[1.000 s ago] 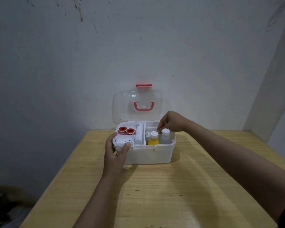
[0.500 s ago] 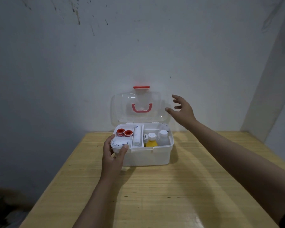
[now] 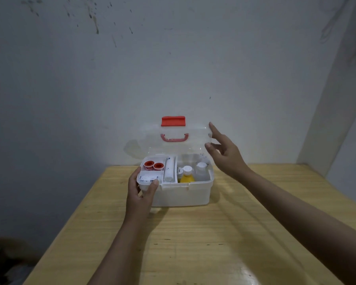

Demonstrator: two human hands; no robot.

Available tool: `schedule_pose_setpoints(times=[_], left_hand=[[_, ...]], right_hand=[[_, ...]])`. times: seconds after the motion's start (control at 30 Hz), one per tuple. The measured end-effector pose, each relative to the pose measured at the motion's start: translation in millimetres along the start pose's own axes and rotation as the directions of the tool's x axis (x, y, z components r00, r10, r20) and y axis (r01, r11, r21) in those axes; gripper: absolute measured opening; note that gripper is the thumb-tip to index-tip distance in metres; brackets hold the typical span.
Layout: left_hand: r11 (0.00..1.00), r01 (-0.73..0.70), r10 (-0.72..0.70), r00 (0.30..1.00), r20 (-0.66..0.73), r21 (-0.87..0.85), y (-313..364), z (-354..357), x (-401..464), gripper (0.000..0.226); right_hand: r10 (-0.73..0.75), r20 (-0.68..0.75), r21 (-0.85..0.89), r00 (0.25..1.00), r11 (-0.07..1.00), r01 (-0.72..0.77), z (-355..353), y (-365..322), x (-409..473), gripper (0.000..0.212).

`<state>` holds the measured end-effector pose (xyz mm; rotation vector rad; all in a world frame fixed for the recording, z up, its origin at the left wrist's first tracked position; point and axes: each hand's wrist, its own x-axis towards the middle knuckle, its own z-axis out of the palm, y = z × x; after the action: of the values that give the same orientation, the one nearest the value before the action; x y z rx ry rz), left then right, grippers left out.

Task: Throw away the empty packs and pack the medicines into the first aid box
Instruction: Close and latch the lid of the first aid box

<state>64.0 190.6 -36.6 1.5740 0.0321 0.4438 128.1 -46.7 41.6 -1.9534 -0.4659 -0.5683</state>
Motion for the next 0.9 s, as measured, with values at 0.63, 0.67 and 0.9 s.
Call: schedule_pose_setpoints(times=[0.63,0.67,0.9], left_hand=[[0.635,-0.382,0.443,0.892,0.089,0.671,11,-10,-12,0.067],[0.622,-0.388,0.441,0.891,0.105,0.68,9,-11,-13,0.063],[0.594,-0.415,0.464,0.877,0.129,0.689,3,-15,-13,0.058]], right_hand=[[-0.093,0.038,-0.226,0.995,0.969,0.099,18,16,-105,0.062],[-0.093,0.036,-0.229,0.995,0.968,0.099,18,16,-105,0.06],[-0.129,-0.061,-0.216,0.99,0.97,0.113,24,-15,-76,0.055]])
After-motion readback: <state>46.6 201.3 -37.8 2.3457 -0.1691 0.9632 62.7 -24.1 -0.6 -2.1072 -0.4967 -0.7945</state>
